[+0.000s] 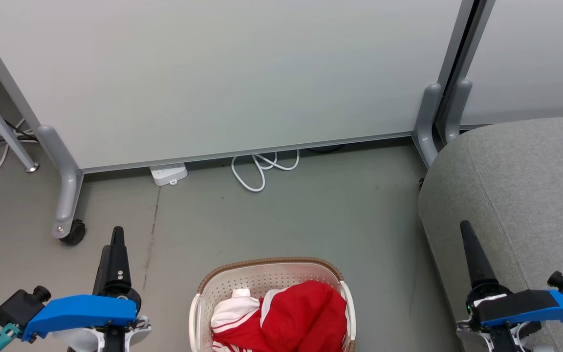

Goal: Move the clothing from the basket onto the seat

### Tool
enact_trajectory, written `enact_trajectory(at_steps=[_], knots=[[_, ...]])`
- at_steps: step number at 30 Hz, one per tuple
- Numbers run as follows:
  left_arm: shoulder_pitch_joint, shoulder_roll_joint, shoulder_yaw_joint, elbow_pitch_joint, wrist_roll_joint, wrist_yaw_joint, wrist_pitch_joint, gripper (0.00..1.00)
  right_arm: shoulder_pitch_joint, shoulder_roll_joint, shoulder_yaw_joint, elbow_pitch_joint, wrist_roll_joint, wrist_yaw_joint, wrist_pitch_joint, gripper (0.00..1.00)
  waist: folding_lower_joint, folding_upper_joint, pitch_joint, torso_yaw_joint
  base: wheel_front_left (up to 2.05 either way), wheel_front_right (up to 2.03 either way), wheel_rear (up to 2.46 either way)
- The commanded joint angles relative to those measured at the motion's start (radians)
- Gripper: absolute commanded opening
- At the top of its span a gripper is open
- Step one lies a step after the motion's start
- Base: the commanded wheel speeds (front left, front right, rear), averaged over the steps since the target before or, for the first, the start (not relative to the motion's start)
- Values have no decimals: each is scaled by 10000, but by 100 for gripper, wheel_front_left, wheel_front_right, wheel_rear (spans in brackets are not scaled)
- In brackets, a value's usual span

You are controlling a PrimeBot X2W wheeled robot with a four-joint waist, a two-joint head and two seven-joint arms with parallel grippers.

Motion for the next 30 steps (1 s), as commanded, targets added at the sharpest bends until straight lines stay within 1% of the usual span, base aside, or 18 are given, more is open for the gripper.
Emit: enact_trajectory(at_steps=[1, 6, 16, 24, 30], knots=[[-311, 85, -82, -191, 475, 52, -119, 100, -299, -68, 83, -201, -455, 11, -119, 100, 0, 0, 3, 5, 0, 0, 0], [-339, 89, -319, -195, 1525, 134, -299, 100, -298, -74, 275, -257, -1286, 12, -298, 100, 0, 0, 16, 20, 0, 0, 0], [-378, 97, -629, -65, 3227, 206, -632, 100, -327, -86, 533, -197, -2881, 15, -633, 100, 0, 0, 27, 27, 0, 0, 0], [-380, 102, -778, 49, 4326, 211, -876, 100, -337, -95, 602, -99, -3981, 16, -877, 100, 0, 0, 43, 34, 0, 0, 0], [-416, 104, -882, 111, 4958, 197, -1016, 100, -362, -100, 650, -74, -4554, 18, -1020, 100, 0, 0, 53, 44, 0, 0, 0]])
